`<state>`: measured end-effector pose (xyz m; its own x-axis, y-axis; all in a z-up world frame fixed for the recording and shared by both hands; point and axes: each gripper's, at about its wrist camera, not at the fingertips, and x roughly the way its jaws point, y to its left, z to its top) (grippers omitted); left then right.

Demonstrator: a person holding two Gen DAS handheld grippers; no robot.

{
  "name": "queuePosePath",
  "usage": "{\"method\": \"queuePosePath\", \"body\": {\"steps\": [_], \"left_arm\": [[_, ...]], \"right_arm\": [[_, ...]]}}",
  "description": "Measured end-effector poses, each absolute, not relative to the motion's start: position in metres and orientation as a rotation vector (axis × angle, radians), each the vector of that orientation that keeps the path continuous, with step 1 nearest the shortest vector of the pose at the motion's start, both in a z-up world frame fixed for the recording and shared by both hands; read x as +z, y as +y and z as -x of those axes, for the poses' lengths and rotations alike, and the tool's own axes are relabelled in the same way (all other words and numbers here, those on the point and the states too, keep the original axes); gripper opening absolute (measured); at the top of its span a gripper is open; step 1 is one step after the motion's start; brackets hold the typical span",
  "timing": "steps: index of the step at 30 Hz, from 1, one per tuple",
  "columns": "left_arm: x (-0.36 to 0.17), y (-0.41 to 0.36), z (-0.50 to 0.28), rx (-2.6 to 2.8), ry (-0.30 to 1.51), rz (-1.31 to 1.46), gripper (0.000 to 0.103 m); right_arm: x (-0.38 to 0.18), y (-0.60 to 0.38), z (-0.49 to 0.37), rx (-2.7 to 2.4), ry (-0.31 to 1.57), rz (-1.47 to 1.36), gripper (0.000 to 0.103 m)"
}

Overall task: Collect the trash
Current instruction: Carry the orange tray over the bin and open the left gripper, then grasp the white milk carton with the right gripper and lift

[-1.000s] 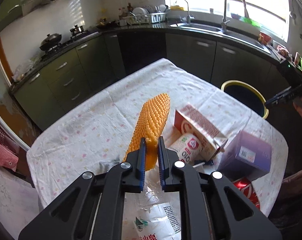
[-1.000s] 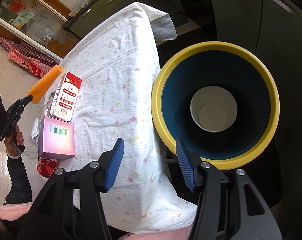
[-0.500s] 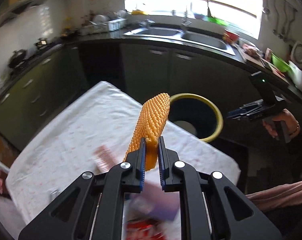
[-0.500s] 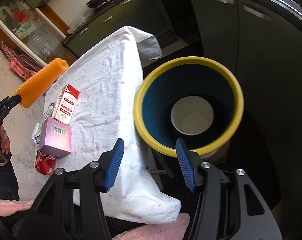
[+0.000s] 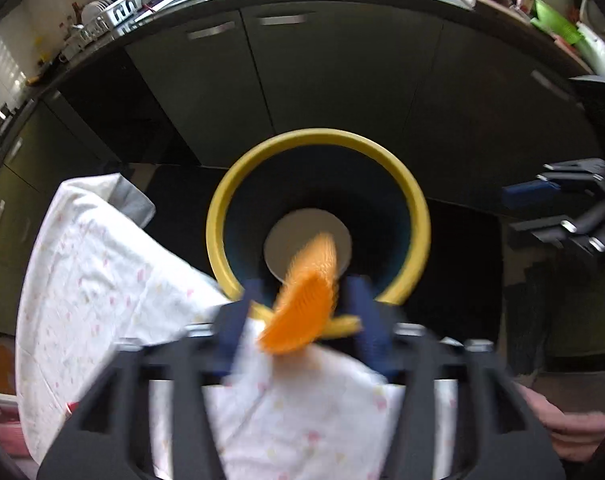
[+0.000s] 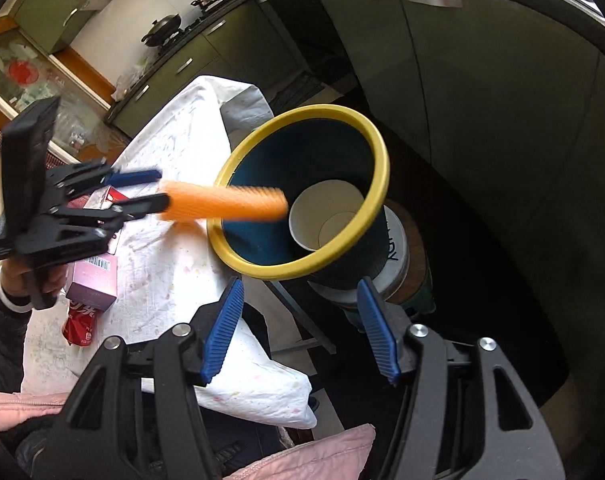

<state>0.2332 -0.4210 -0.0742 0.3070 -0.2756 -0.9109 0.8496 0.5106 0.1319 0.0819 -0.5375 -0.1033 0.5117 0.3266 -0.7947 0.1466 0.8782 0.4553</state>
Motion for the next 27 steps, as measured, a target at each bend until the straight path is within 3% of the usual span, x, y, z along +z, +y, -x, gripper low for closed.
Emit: {"method": "queuePosePath", "body": {"steps": [6, 10, 16, 27], "left_arm": [[-0.038, -0.408, -0.226, -0.838, 0.928, -0.575, 0.067], [0.008, -0.351, -0.206, -0.816, 0.828, -0.434, 0.081], [0.050, -0.242, -0.173, -0.707, 0.738, -0.230, 0.090], [0.041, -0.038, -0.111, -0.339, 0.643, -0.007, 0.097]], "right_arm": [[-0.105, -0.532, -0.081, 0.124, 1.039, -0.497, 0.057], [-0.102, -0.518, -0.086, 0.138, 1.037, -0.472, 0.059], [-0.091, -0.479, -0.106, 0.181, 1.064, -0.392, 0.059], [-0.041, -0.336, -0.191, 0.410, 1.128, -0.264, 0.065]]}}
